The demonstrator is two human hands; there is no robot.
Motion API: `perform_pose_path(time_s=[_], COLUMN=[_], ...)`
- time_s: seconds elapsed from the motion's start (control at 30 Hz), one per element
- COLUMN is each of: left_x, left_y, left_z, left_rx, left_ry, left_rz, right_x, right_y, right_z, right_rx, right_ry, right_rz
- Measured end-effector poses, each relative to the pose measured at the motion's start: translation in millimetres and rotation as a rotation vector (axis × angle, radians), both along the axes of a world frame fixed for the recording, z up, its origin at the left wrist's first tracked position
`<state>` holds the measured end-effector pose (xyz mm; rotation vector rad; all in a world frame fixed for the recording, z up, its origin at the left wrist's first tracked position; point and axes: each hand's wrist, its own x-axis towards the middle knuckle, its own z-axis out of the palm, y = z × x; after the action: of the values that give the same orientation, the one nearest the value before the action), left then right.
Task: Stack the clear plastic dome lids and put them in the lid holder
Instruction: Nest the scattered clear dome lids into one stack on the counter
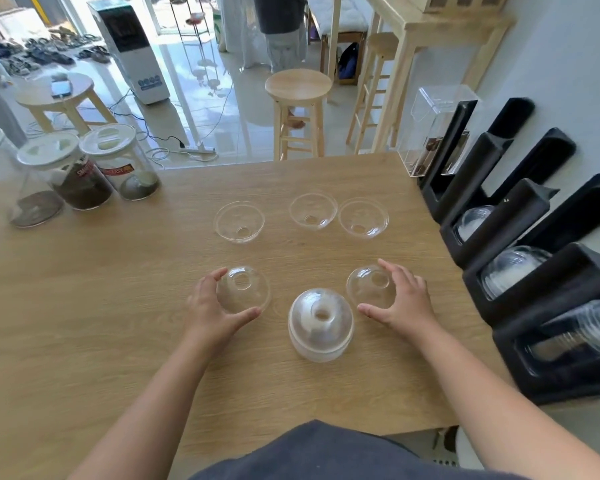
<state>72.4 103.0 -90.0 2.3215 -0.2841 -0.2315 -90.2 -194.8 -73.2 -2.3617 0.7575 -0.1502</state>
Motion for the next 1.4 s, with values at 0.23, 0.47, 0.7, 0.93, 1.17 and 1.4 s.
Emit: perform_pose_path(time_s=[0.23,0.47,0.7,0.93,1.17,1.4], left_x=[-8,-10,-21,-39,-62,-71], left_y=[-1,-1,-9,-19,-40,-52], left_z=[16,41,70,84,77,60], left_rx=[-0.104,-0.219,-0.296,-0.267,-0.147,-0.014], left_ry=[-0.044,-0.075,-0.133,-0.158,-0.143,-0.084], left_rz=[-0.002,-0.005,-0.086,-0.235,-0.423,-0.576], right_x=[-1,-1,-2,-3,-20,-31], right_y=[13,68,73,74,54,36], right_z=[42,59,31,28,34,28], right_rx=[0.306,0.080,0.081,0.107,0.170,0.199], right_ry=[-0.321,-0.268,-0.215,-0.198,-0.196,-0.164], right_rz=[-0.006,0.424,0.381,0.363,0.271,0.154])
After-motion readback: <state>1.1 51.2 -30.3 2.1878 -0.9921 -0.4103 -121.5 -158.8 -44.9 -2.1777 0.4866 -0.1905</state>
